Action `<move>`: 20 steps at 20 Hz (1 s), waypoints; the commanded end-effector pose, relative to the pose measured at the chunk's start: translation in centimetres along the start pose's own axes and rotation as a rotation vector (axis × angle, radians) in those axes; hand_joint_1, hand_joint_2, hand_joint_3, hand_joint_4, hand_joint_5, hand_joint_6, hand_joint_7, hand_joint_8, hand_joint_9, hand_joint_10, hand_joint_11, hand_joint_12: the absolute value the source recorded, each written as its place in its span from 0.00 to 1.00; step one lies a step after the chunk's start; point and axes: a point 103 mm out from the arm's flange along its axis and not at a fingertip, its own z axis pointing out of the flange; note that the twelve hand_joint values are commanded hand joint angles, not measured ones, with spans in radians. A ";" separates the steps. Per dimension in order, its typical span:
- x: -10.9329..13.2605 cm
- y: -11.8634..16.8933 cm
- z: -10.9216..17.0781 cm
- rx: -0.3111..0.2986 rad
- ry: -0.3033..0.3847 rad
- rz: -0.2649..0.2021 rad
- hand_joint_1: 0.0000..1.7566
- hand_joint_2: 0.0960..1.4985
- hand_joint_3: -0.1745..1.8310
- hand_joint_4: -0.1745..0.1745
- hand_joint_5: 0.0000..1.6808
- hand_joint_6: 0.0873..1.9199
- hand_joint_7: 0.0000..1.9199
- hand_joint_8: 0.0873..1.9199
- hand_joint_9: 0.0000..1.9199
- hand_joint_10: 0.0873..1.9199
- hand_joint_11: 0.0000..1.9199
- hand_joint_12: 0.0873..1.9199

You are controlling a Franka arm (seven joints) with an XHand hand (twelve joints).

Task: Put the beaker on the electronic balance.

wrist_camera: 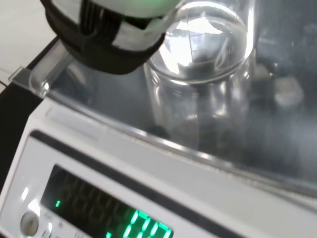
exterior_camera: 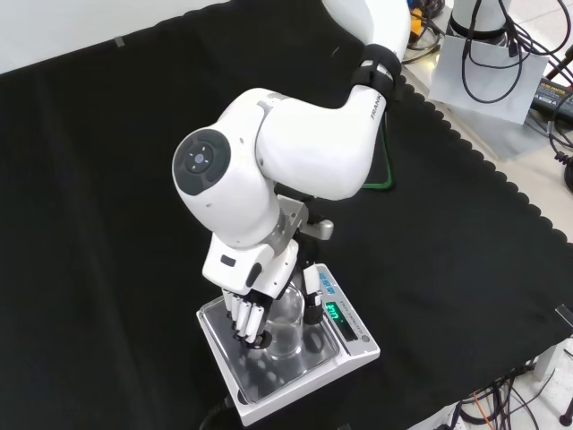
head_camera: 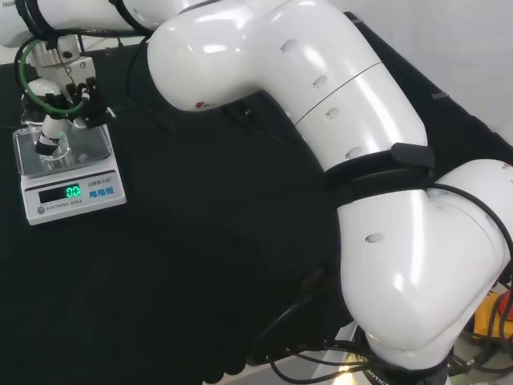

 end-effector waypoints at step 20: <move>0.2 -6.8 -9.9 -0.072 -0.054 -0.015 0.46 0.57 0.00 0.55 0.00 0.00 0.05 0.42 0.11 0.46 0.00 0.77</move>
